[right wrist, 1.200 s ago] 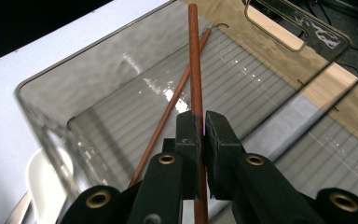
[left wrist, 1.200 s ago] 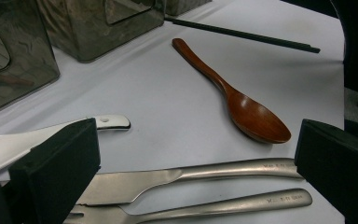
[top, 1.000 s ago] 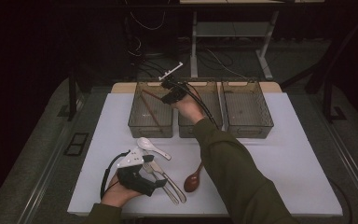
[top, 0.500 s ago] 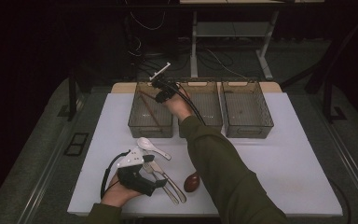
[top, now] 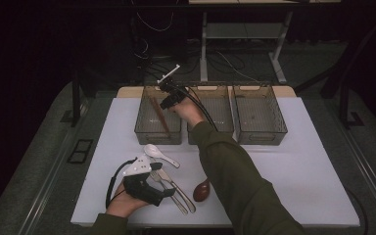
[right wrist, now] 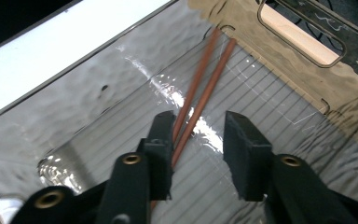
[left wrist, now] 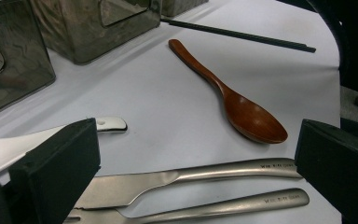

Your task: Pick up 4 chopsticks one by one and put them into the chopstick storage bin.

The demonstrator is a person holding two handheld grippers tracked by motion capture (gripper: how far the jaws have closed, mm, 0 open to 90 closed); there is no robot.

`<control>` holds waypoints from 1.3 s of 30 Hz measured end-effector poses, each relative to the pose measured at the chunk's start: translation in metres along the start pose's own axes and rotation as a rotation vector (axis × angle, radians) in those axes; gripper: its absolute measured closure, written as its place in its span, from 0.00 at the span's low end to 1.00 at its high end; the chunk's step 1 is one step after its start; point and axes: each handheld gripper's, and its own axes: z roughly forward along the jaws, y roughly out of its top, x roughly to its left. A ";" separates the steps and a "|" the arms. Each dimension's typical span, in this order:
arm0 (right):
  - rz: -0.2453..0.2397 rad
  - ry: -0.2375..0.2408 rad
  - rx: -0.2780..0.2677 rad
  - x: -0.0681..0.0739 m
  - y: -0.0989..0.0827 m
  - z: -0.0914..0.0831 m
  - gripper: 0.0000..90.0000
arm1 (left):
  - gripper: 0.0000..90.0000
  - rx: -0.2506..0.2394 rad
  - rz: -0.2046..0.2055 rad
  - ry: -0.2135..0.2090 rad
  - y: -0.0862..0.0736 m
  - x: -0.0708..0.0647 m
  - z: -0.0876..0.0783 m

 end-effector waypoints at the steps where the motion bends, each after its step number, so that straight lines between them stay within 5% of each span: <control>1: 0.006 0.009 -0.008 -0.001 -0.001 -0.003 0.63 | 0.00 0.000 0.000 0.000 0.000 0.000 0.000; 17: -0.026 0.112 -0.126 -0.014 -0.050 -0.059 0.37 | 0.00 0.004 -0.009 0.006 -0.001 0.000 0.001; 39: -0.026 0.189 -0.214 -0.025 -0.120 -0.109 0.22 | 0.00 0.016 -0.008 0.019 -0.001 -0.001 0.002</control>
